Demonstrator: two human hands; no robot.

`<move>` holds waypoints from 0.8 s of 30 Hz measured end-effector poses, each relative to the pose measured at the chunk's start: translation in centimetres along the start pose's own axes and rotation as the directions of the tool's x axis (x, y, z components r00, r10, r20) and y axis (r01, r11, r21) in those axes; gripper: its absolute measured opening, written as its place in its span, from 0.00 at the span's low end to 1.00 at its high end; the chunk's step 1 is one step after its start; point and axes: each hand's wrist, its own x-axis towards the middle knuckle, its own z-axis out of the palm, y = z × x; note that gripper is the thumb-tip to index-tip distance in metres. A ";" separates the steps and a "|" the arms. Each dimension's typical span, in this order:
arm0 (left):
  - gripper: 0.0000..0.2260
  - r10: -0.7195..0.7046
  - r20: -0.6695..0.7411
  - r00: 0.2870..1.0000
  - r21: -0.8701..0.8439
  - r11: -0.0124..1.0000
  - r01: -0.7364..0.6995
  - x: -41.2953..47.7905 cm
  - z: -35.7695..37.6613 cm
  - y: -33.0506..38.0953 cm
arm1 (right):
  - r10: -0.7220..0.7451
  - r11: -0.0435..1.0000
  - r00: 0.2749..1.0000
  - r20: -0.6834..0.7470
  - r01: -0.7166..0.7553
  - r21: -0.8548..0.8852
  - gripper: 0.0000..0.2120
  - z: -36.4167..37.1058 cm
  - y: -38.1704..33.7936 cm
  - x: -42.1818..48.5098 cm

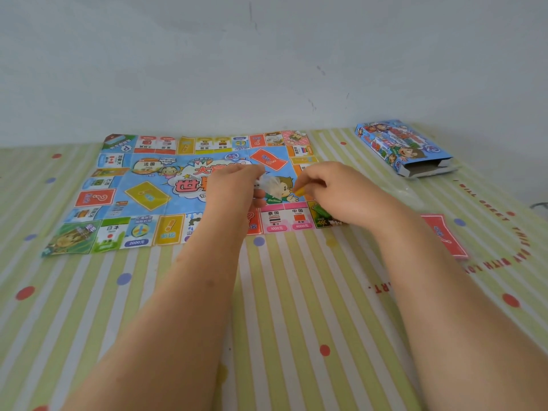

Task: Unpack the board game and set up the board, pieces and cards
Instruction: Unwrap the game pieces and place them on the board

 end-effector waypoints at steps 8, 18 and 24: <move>0.06 0.004 0.007 1.000 -0.004 1.000 -0.004 0.1 -0.1 -0.1 | -0.009 0.999 1.000 0.019 0.009 -0.047 0.06 -0.9 0.0 -1.0; 0.07 0.007 0.011 1.000 -0.012 1.000 -0.007 0.0 -0.1 -0.1 | -0.012 0.995 0.999 0.036 0.015 -0.095 0.06 -1.2 -0.3 -1.5; 0.06 0.003 0.014 1.000 0.000 1.000 -0.003 0.0 0.0 -0.1 | -0.029 0.980 0.996 0.083 0.045 -0.193 0.07 -0.2 -0.4 -1.2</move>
